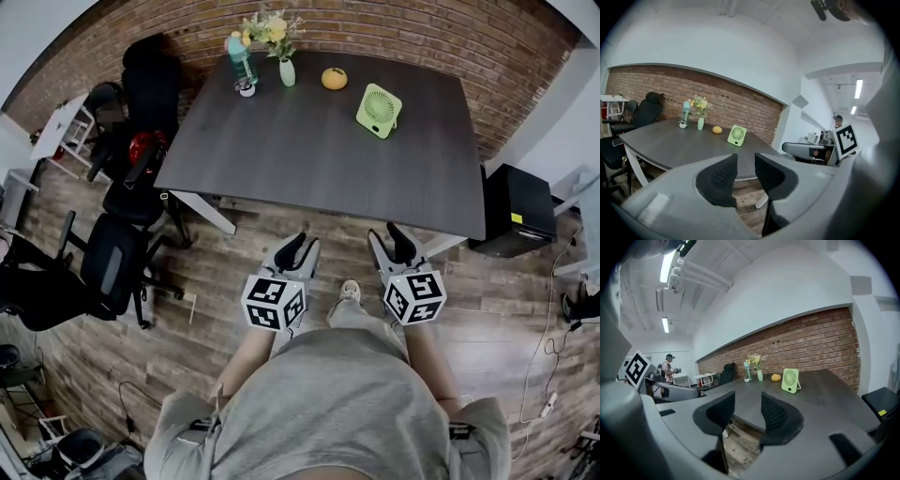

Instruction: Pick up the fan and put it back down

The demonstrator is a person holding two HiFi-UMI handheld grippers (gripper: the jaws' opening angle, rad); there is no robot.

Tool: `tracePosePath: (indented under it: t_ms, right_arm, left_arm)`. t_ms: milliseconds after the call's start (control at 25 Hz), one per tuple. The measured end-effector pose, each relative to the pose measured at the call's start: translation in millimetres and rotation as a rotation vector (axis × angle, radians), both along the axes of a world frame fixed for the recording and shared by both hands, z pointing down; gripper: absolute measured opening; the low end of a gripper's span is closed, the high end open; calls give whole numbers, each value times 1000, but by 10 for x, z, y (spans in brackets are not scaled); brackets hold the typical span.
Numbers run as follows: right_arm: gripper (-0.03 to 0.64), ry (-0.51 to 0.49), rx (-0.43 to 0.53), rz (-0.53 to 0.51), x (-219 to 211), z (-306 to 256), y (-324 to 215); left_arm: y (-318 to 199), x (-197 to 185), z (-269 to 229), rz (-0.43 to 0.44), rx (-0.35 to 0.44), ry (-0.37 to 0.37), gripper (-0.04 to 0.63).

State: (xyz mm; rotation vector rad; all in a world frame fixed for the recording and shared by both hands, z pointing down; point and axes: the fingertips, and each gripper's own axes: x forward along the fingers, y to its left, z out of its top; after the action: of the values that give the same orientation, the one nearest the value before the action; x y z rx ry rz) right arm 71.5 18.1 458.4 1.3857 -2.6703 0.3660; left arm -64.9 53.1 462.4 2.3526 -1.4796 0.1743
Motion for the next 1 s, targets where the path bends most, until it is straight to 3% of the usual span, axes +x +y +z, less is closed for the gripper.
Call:
tracePosePath:
  t_ms: [600, 1000]
  right_arm:
    - [192, 11, -4, -63, 199, -108, -1432]
    - [202, 20, -11, -103, 292, -47, -2077]
  left_arm:
    - [-1281, 182, -143, -82, 14, 16, 104]
    - [-1858, 301, -63, -117, 4, 24, 104]
